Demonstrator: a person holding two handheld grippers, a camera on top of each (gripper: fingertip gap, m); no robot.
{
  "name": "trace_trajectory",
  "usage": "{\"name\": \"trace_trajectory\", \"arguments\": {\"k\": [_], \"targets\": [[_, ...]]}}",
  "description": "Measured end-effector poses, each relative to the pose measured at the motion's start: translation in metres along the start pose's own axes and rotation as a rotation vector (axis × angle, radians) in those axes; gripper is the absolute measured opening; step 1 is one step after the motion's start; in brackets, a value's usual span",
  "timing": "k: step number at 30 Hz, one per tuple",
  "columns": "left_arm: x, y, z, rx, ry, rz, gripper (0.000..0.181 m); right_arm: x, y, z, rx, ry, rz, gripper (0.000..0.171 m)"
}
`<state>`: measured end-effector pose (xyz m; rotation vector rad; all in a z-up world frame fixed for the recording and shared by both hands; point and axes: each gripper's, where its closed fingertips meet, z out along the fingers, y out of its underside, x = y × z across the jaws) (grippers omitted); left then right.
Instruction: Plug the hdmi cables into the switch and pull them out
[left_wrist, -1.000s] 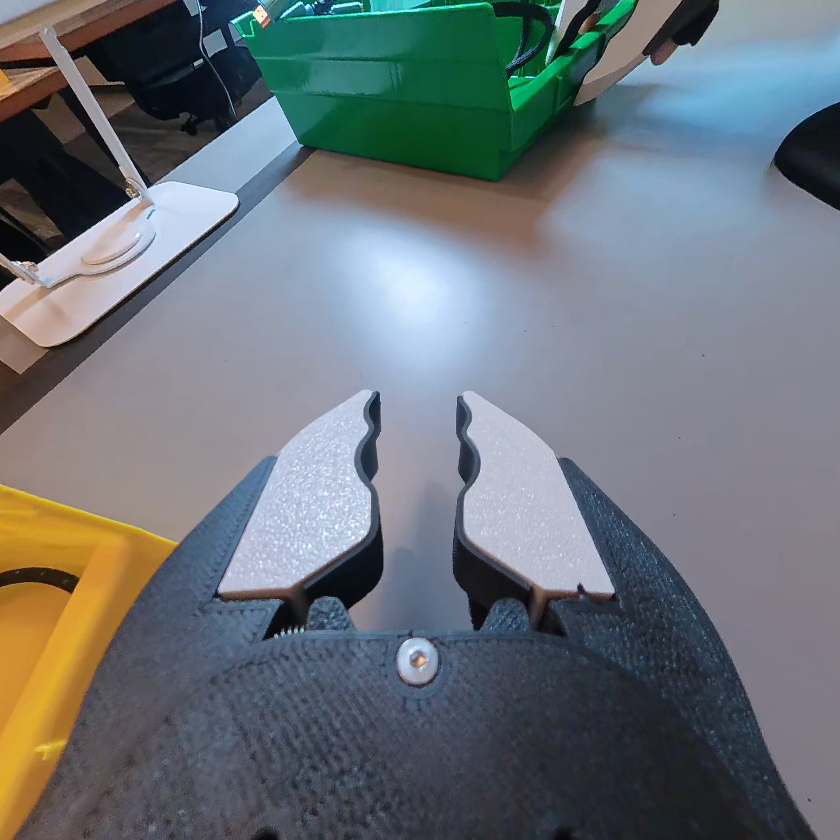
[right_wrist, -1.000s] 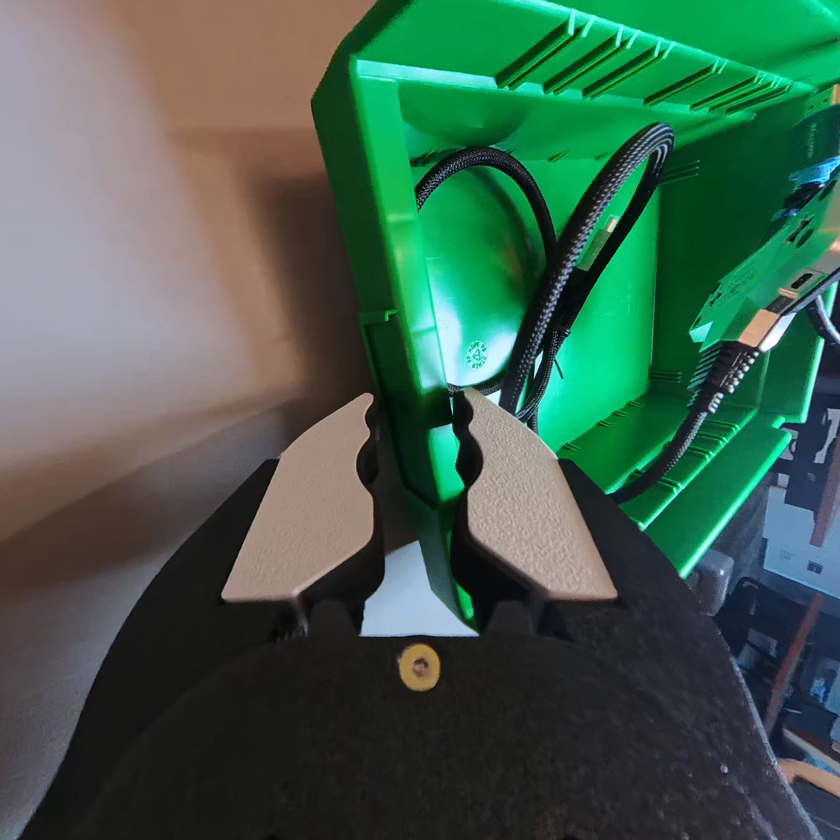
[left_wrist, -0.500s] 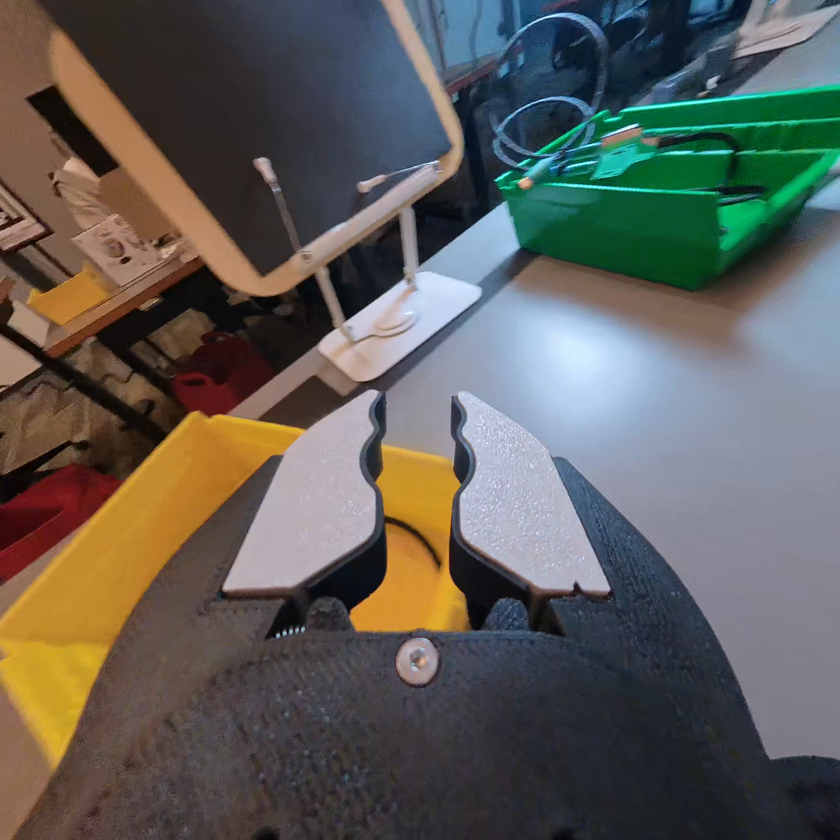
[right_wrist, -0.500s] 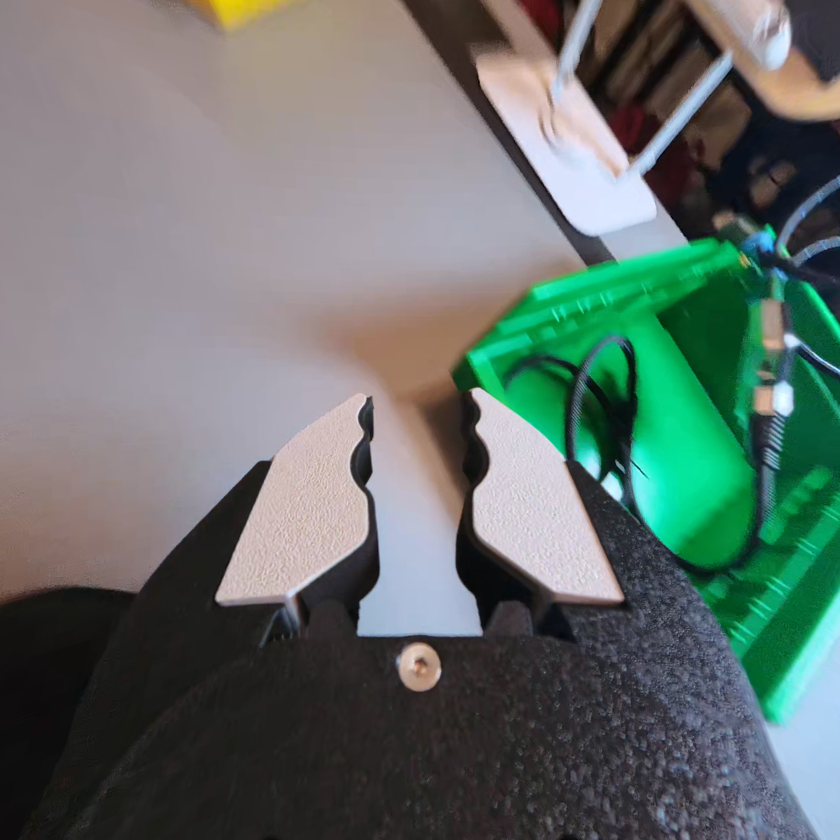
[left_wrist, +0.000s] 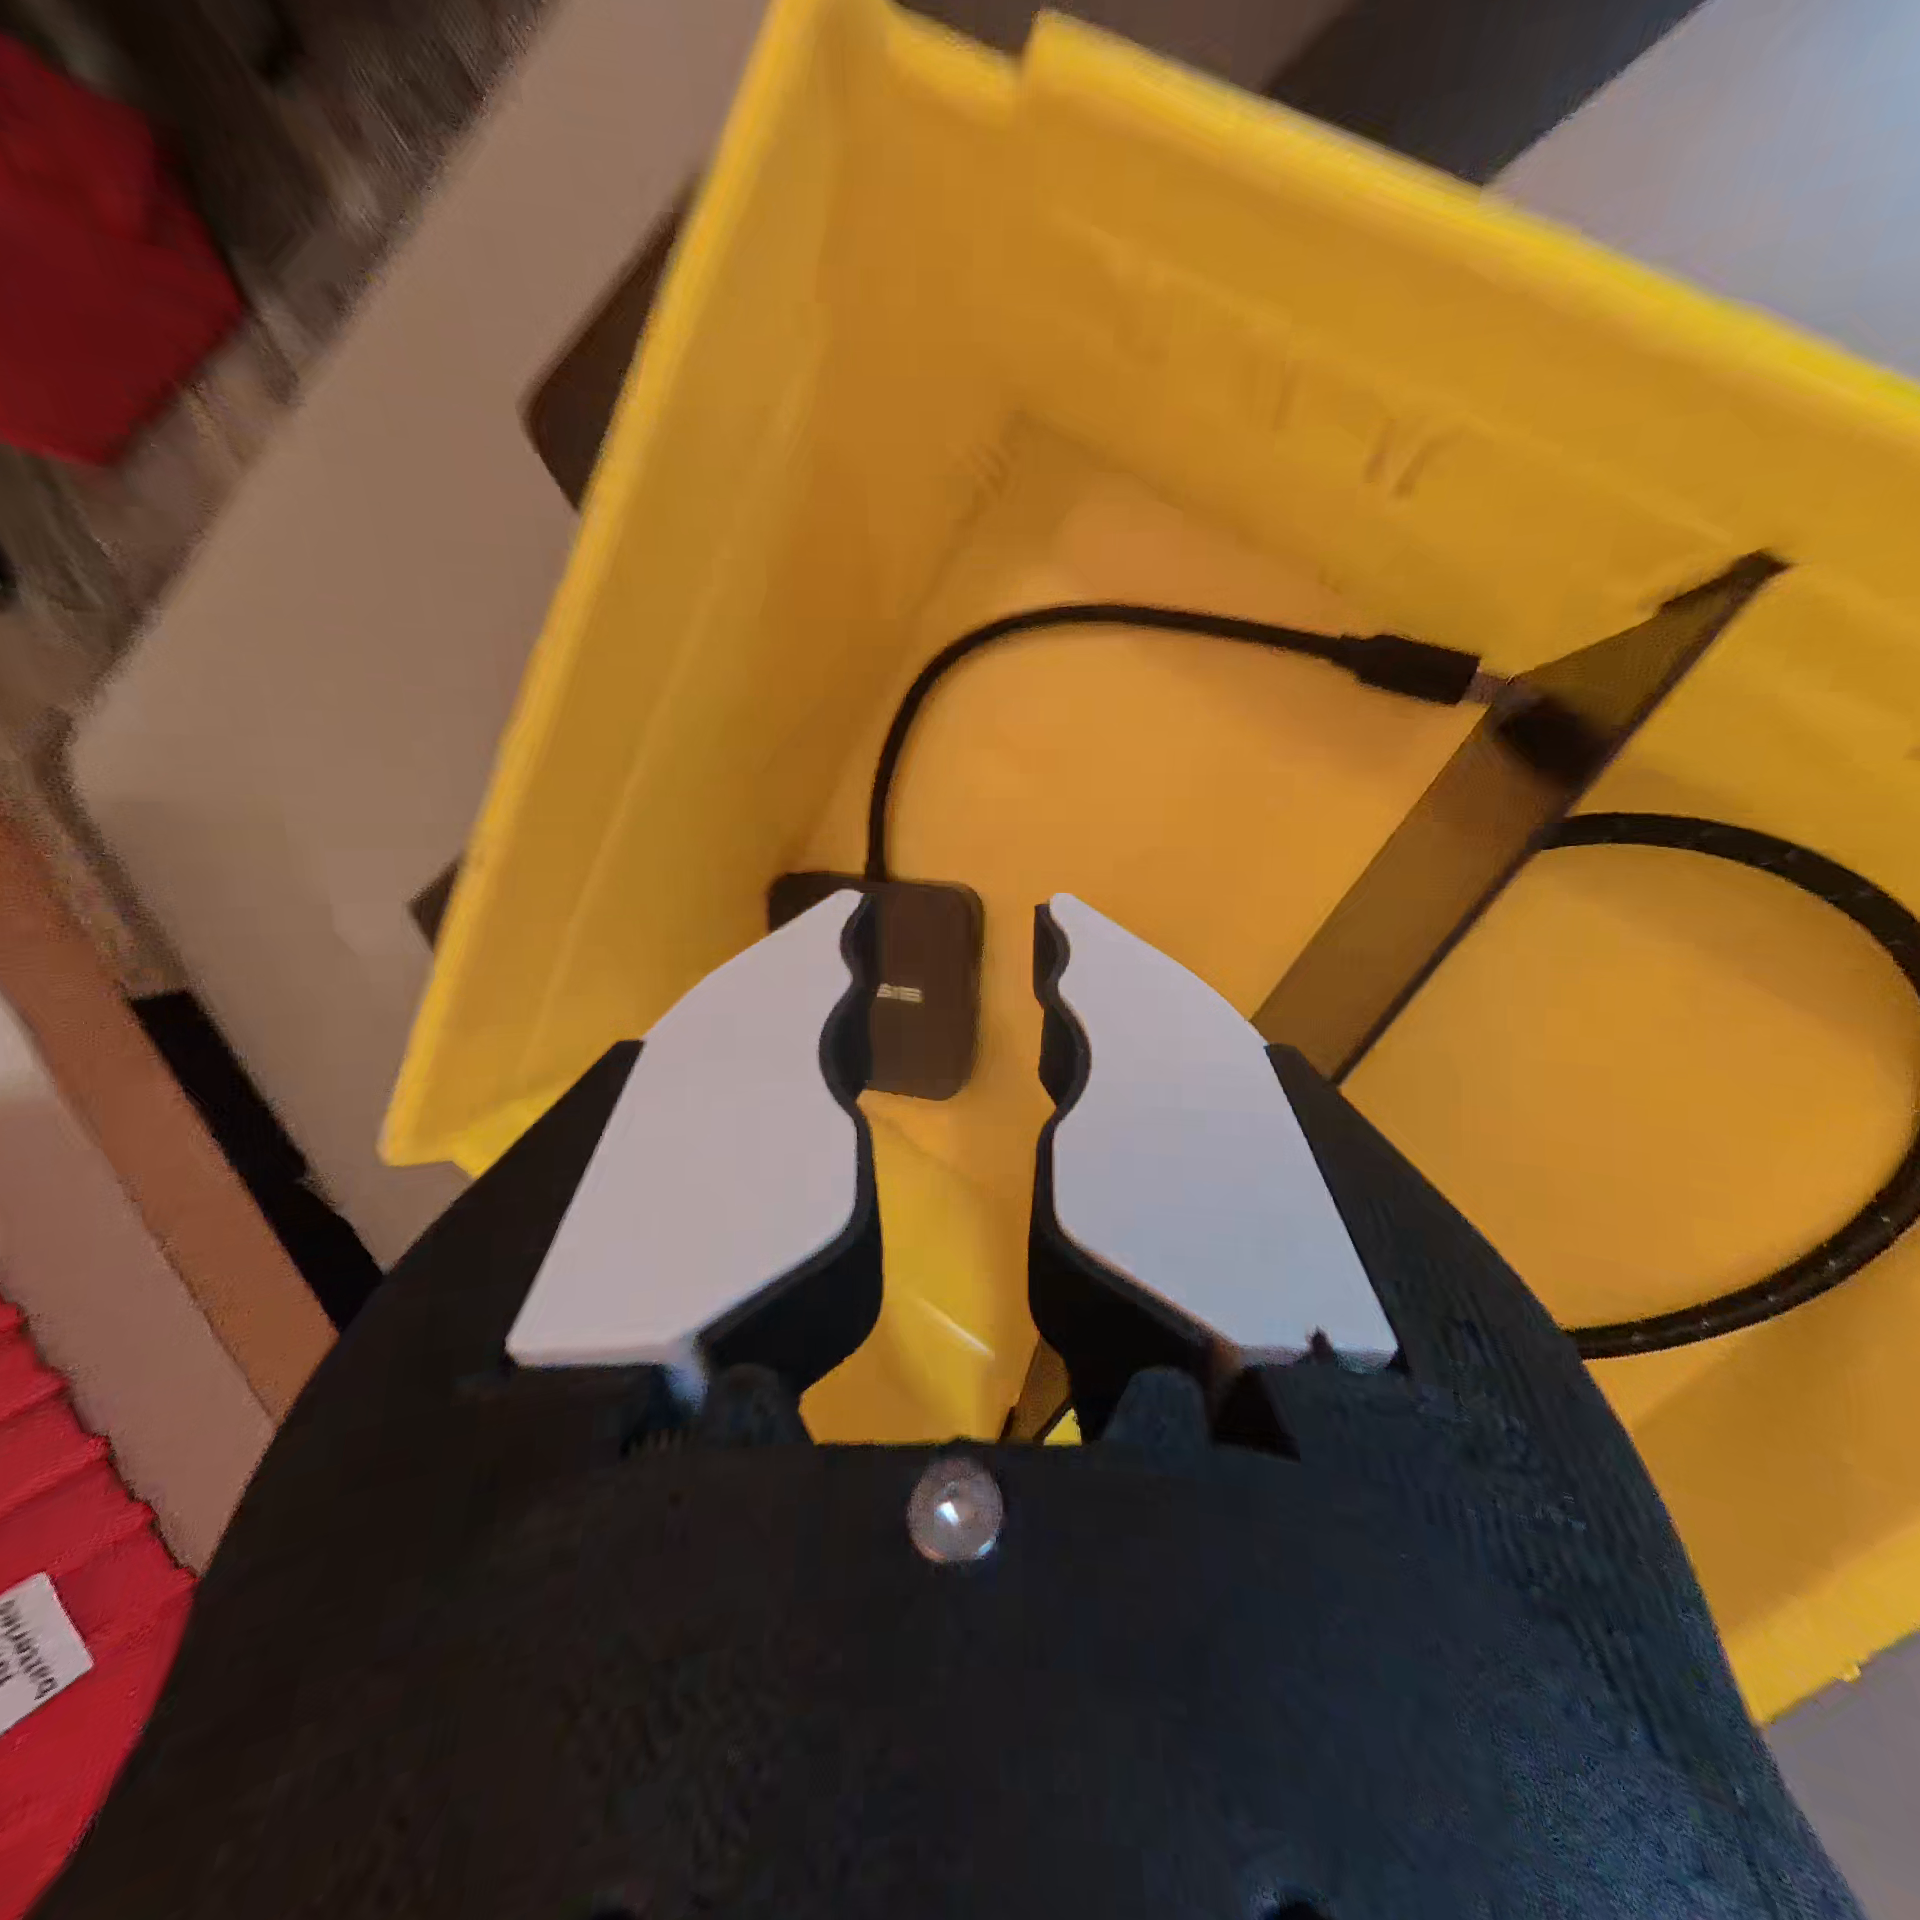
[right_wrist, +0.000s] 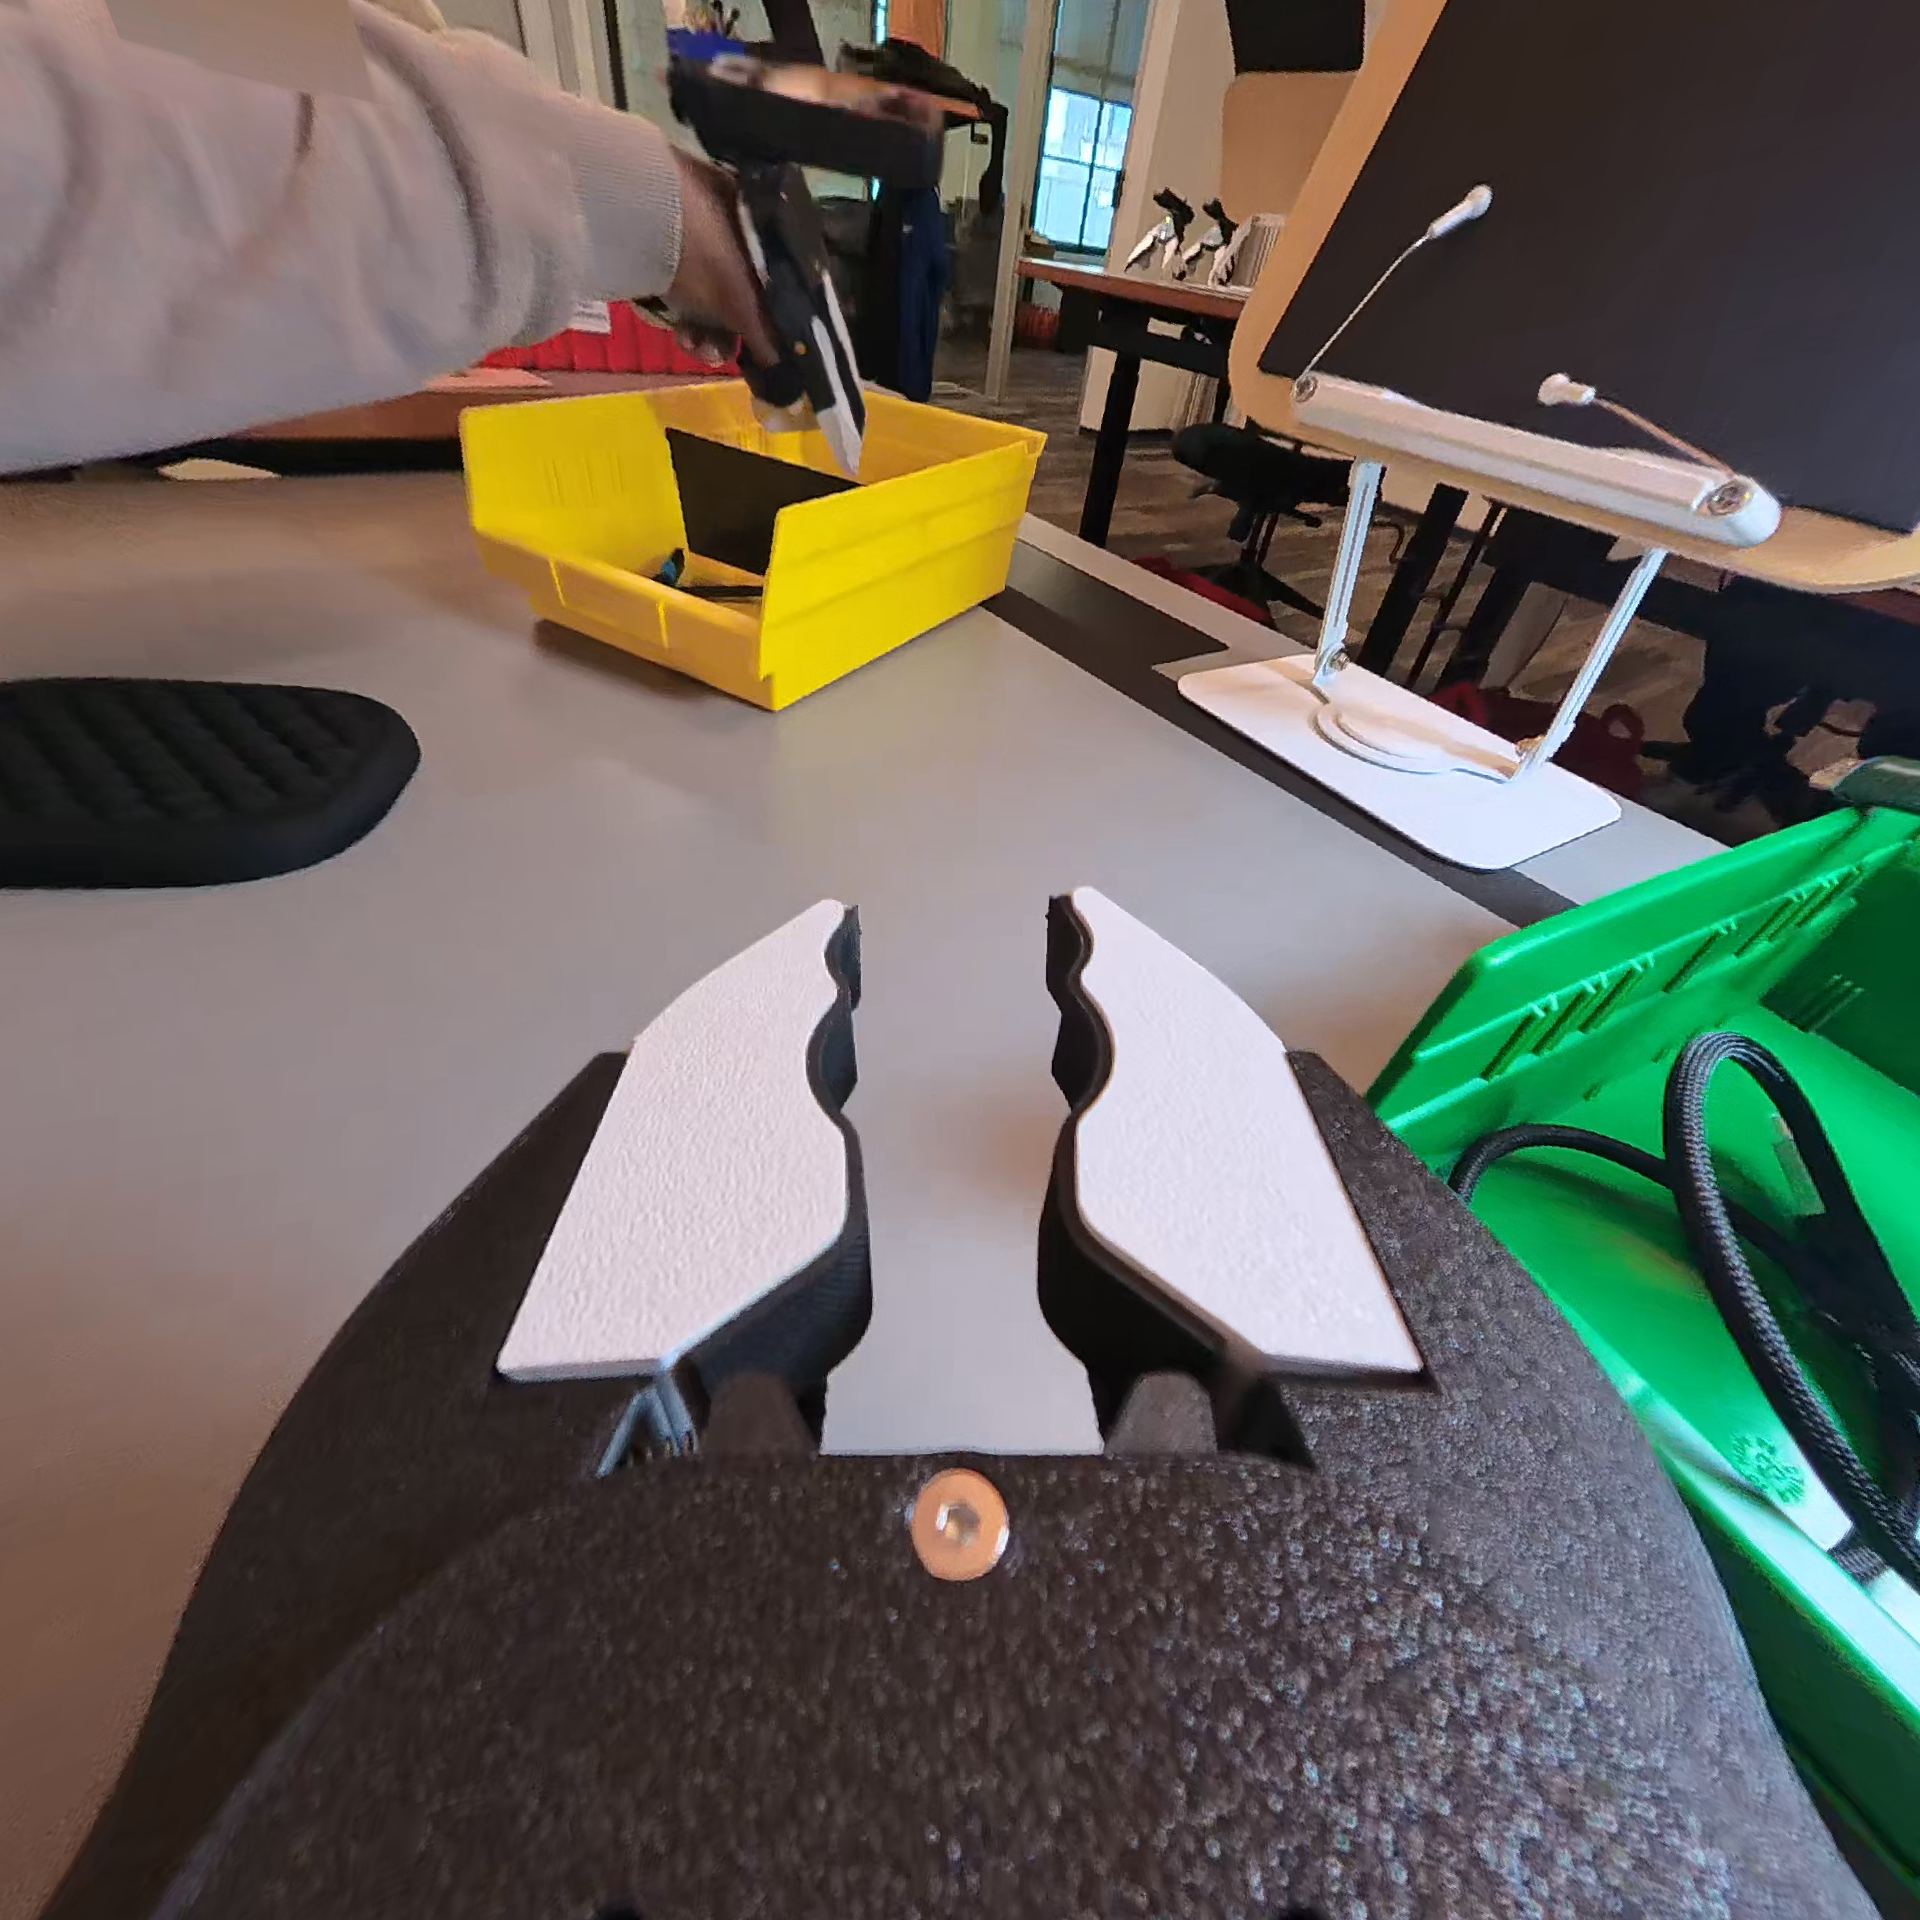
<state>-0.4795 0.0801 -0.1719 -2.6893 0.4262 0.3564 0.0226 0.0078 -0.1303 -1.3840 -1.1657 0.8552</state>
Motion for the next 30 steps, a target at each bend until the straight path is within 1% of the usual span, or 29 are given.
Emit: {"name": "trace_trajectory", "arguments": {"k": [1, 4, 6, 8, 10, 13, 14, 16, 21, 25, 28, 30], "targets": [[0.001, 0.007, 0.011, -0.07, 0.026, -0.008, 0.031, 0.0, 0.002, 0.001, -0.001, -0.004, 0.004, 0.034], [-0.012, 0.029, 0.036, -0.253, 0.008, -0.029, 0.043, 0.0, 0.009, 0.004, -0.021, -0.026, 0.034, 0.033], [-0.02, 0.041, 0.046, -0.338, 0.016, -0.103, 0.054, 0.0, 0.013, 0.005, -0.032, -0.028, 0.03, 0.032], [-0.027, 0.046, 0.052, -0.365, 0.019, -0.175, 0.062, 0.001, 0.016, 0.006, -0.044, -0.031, 0.023, 0.031], [-0.027, 0.046, 0.058, -0.364, 0.056, -0.236, 0.069, 0.001, 0.02, 0.007, -0.055, -0.044, 0.036, 0.031], [-0.023, 0.052, 0.066, -0.4, 0.107, -0.22, 0.078, 0.002, 0.022, 0.009, -0.057, -0.064, 0.076, 0.031], [-0.02, 0.055, 0.068, -0.422, 0.124, -0.21, 0.079, 0.002, 0.022, 0.009, -0.057, -0.069, 0.088, 0.031], [-0.018, 0.053, 0.071, -0.413, 0.164, -0.227, 0.075, 0.002, 0.024, 0.01, -0.059, -0.074, 0.105, 0.03], [-0.006, 0.05, 0.071, -0.393, 0.279, -0.193, 0.068, 0.003, 0.029, 0.01, -0.069, -0.09, 0.144, 0.03], [-0.003, 0.053, 0.068, -0.413, 0.284, -0.099, 0.068, 0.004, 0.031, 0.01, -0.079, -0.094, 0.167, 0.03], [-0.005, 0.049, 0.065, -0.404, 0.229, -0.031, 0.068, 0.003, 0.031, 0.009, -0.08, -0.089, 0.153, 0.029], [-0.008, 0.039, 0.056, -0.356, 0.187, -0.011, 0.068, 0.001, 0.03, 0.007, -0.077, -0.083, 0.129, 0.029]]}}
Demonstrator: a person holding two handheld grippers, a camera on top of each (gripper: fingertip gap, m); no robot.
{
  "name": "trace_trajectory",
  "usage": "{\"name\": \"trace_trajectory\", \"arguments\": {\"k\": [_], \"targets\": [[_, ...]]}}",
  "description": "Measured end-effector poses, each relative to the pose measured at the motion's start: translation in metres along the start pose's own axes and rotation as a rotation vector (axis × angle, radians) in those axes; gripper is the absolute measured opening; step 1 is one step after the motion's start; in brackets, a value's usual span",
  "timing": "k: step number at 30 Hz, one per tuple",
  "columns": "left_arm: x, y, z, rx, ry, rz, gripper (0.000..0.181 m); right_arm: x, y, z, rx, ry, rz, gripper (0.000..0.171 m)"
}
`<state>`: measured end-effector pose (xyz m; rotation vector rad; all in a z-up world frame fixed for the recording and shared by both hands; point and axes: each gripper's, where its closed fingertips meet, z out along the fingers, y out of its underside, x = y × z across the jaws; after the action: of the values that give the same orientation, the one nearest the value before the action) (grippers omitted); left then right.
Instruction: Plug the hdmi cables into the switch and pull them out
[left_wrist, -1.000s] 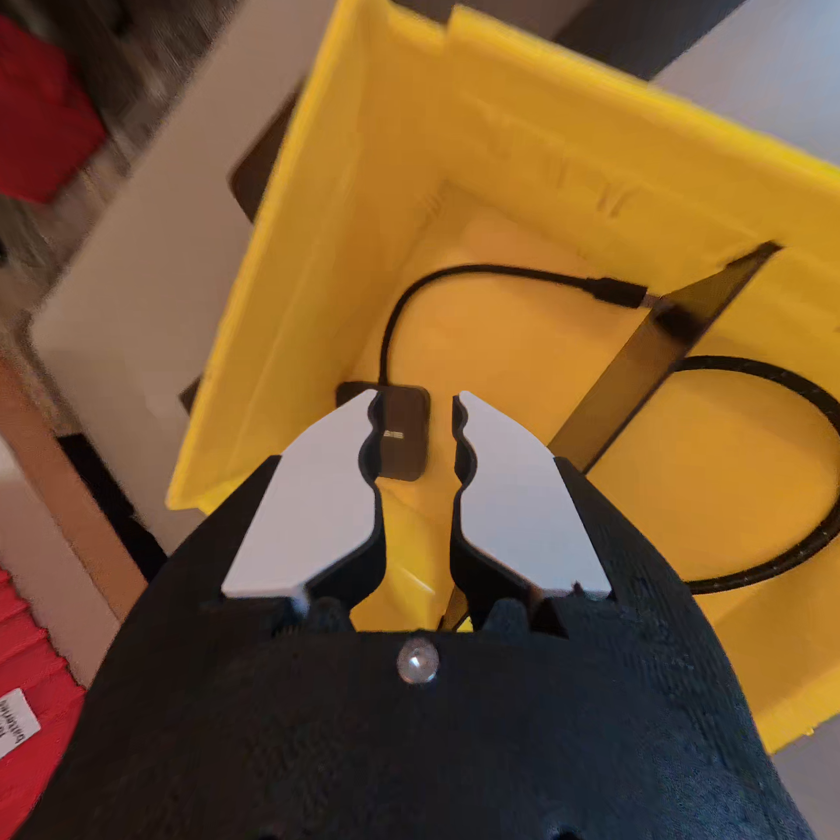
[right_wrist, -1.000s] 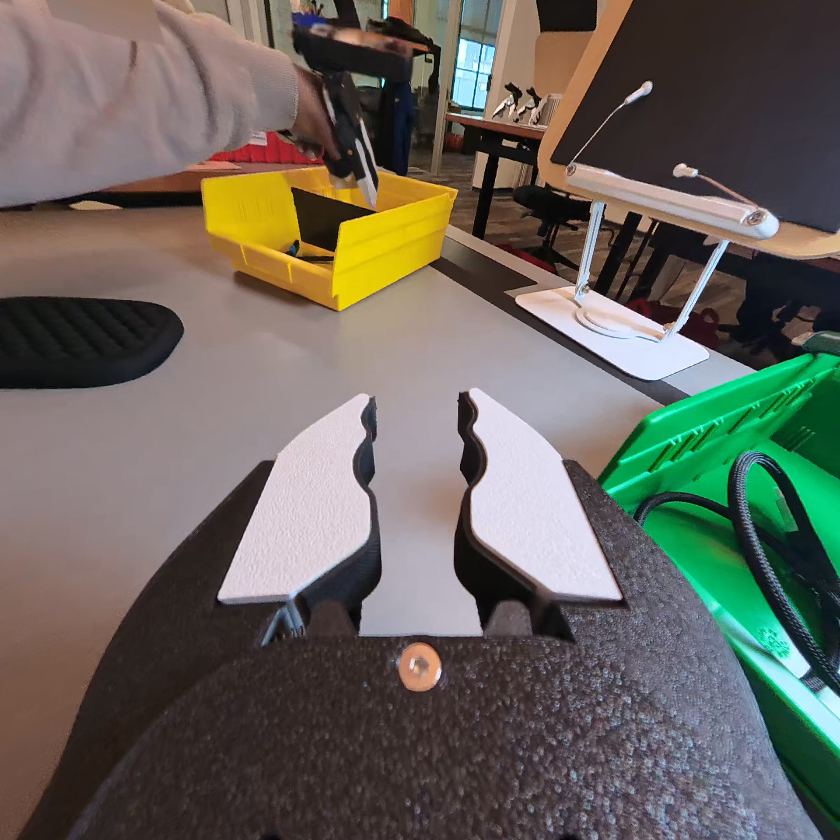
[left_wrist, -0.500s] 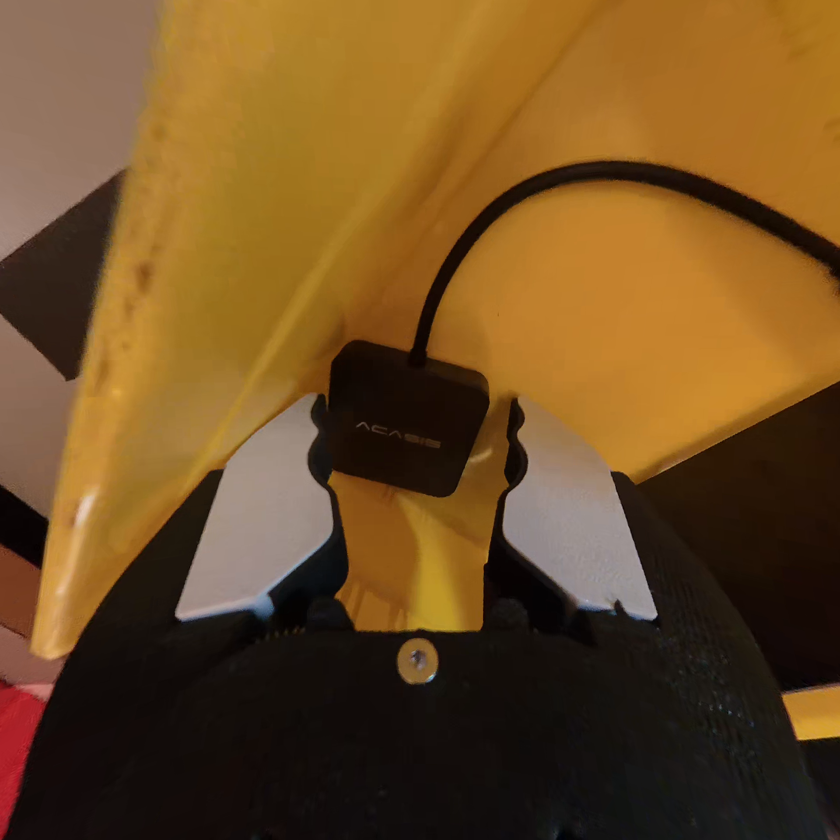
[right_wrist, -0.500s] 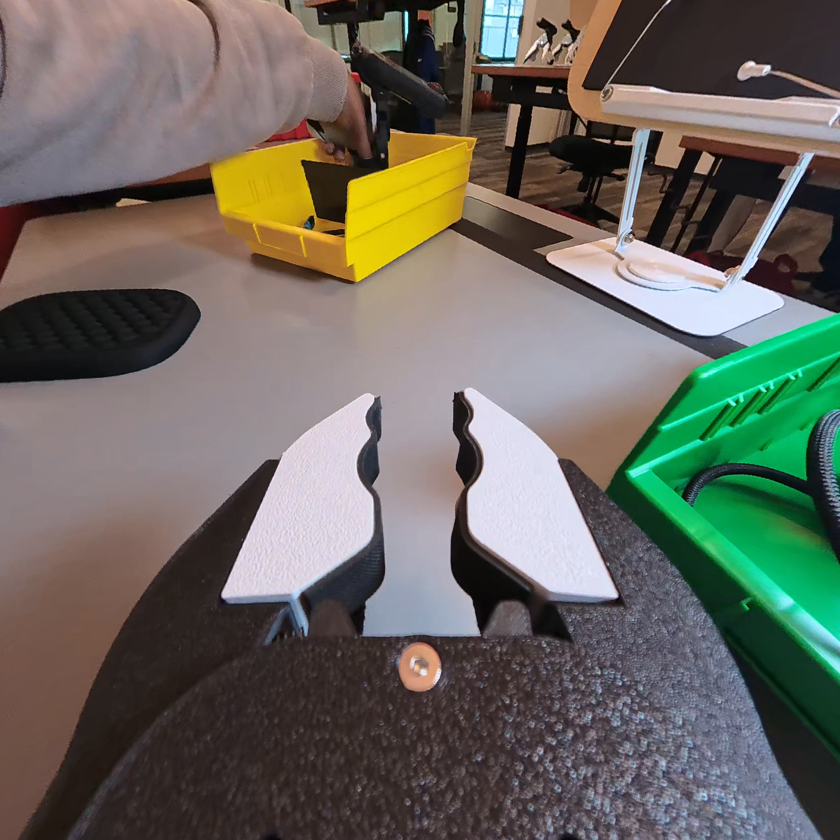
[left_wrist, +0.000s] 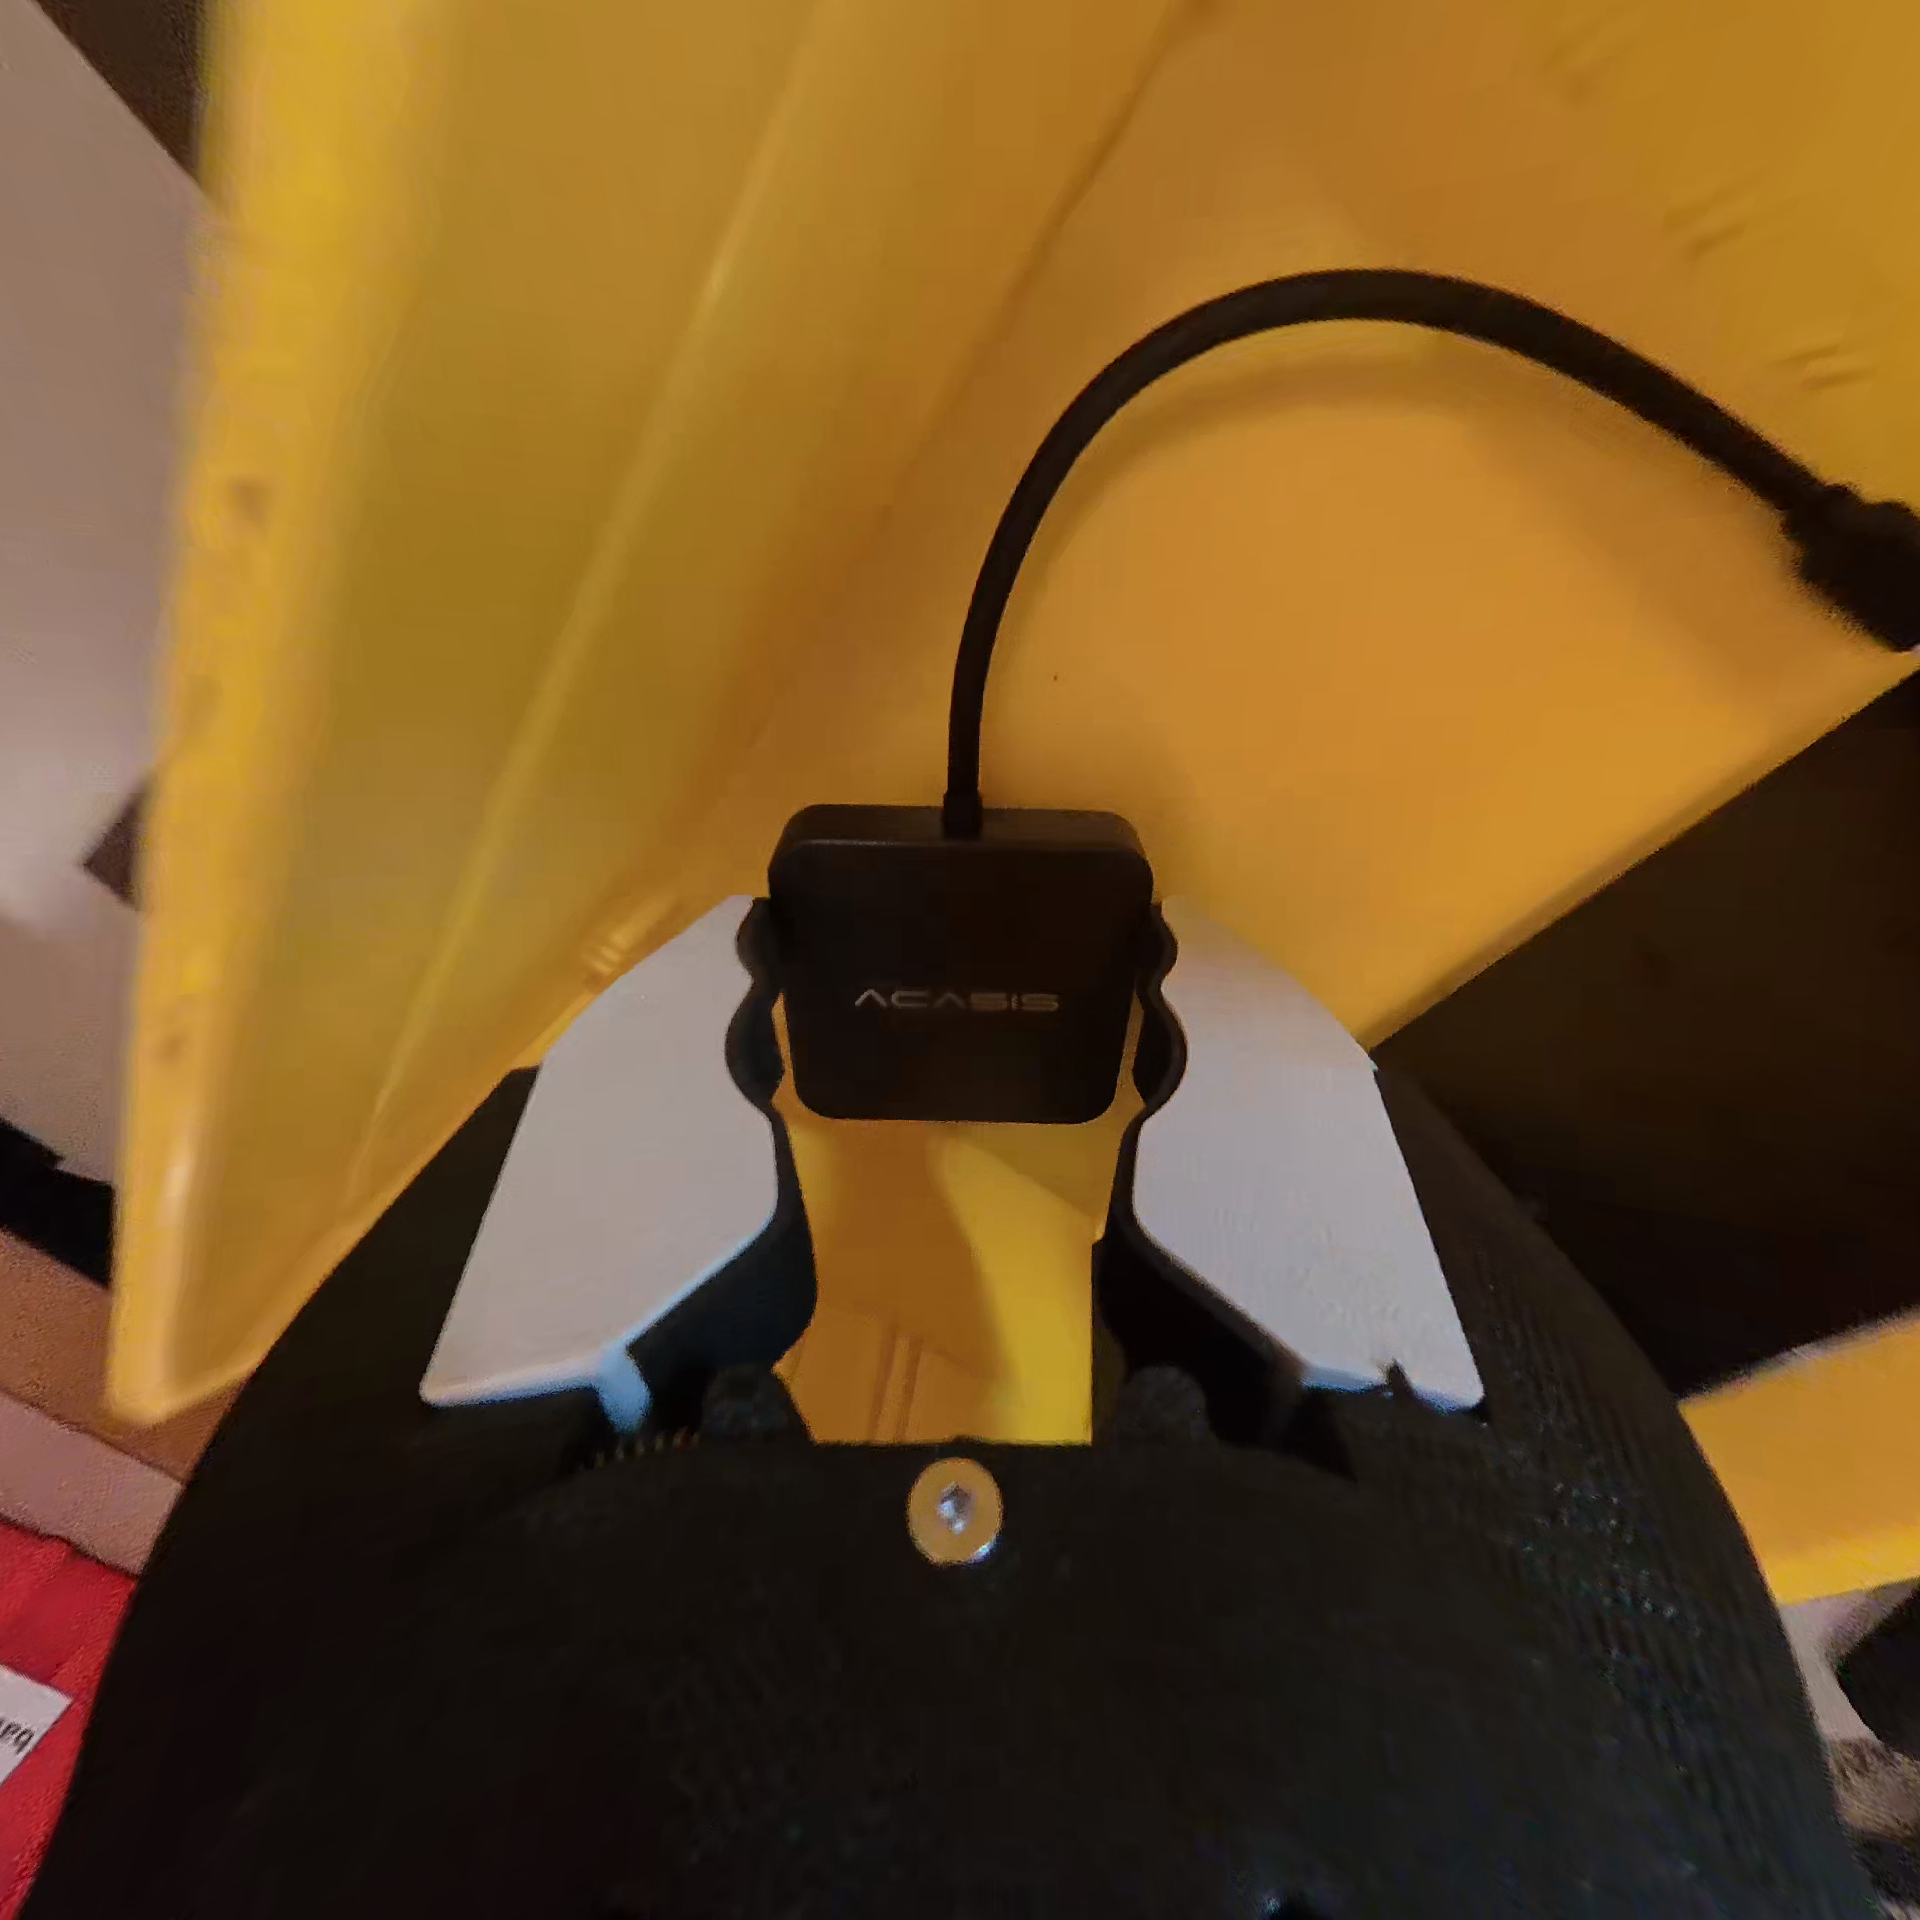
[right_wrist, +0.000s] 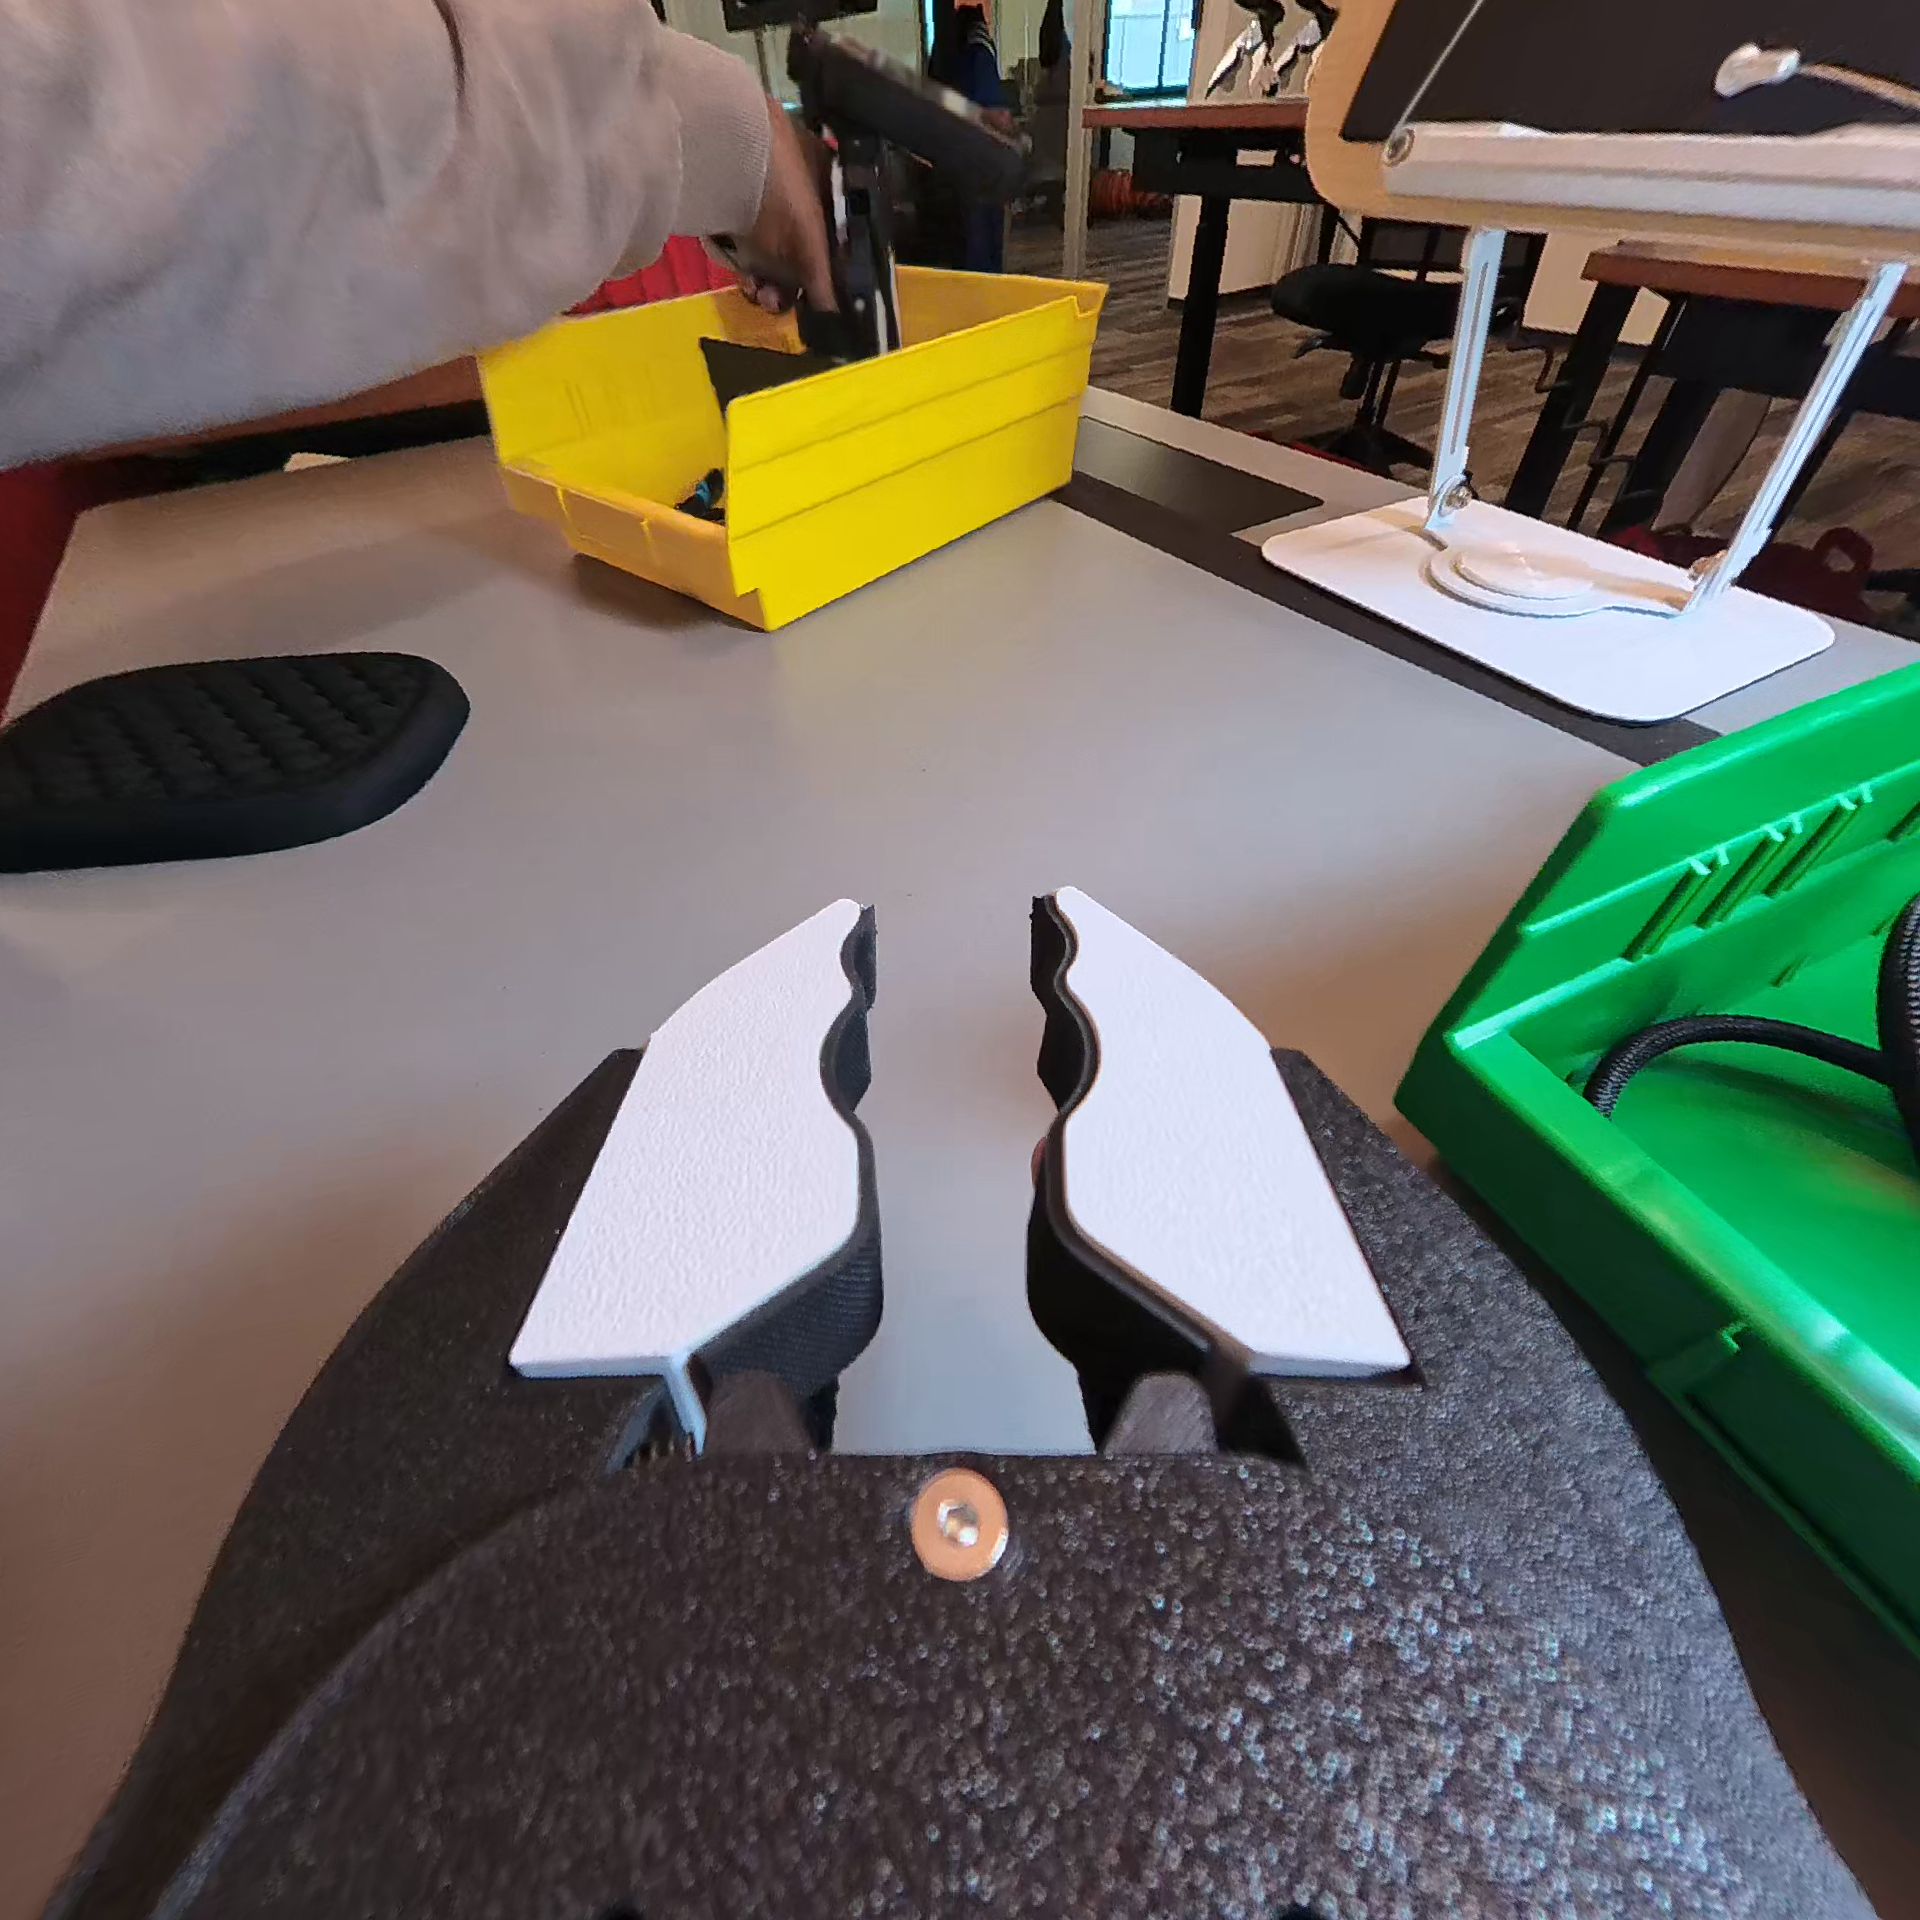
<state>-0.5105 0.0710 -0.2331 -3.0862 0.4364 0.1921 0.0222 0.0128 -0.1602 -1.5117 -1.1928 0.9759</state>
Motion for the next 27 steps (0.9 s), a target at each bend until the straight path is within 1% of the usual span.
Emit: {"name": "trace_trajectory", "arguments": {"k": [4, 7, 11, 14, 15, 17, 20, 22, 24, 27], "targets": [[0.006, -0.014, -0.047, 0.138, -0.068, 0.04, 0.068, -0.004, -0.004, -0.003, 0.015, 0.009, -0.039, 0.028], [0.007, -0.024, -0.096, 0.277, -0.193, 0.092, 0.068, -0.009, -0.006, -0.002, 0.021, 0.004, -0.044, 0.027], [0.032, -0.038, -0.177, 0.611, -0.319, 0.138, 0.067, -0.022, -0.006, 0.002, 0.014, -0.007, -0.08, 0.027], [0.068, -0.037, -0.232, 0.885, -0.345, 0.155, 0.068, -0.03, -0.013, 0.006, 0.018, -0.002, -0.131, 0.027], [0.085, -0.035, -0.248, 0.976, -0.317, 0.157, 0.067, -0.033, -0.018, 0.007, 0.024, -0.002, -0.144, 0.027], [0.128, -0.03, -0.275, 1.17, -0.206, 0.164, 0.068, -0.041, -0.034, 0.009, 0.05, -0.003, -0.179, 0.027], [0.209, -0.02, -0.296, 1.408, 0.047, 0.206, 0.068, -0.054, -0.066, 0.011, 0.105, -0.002, -0.248, 0.027], [0.266, -0.015, -0.296, 1.52, 0.231, 0.235, 0.067, -0.062, -0.087, 0.014, 0.136, -0.002, -0.298, 0.027], [0.314, -0.015, -0.286, 1.593, 0.409, 0.22, 0.067, -0.071, -0.099, 0.021, 0.146, -0.012, -0.343, 0.026], [0.367, -0.023, -0.258, 1.625, 0.666, 0.146, 0.067, -0.077, -0.094, 0.039, 0.128, -0.021, -0.427, 0.026]]}}
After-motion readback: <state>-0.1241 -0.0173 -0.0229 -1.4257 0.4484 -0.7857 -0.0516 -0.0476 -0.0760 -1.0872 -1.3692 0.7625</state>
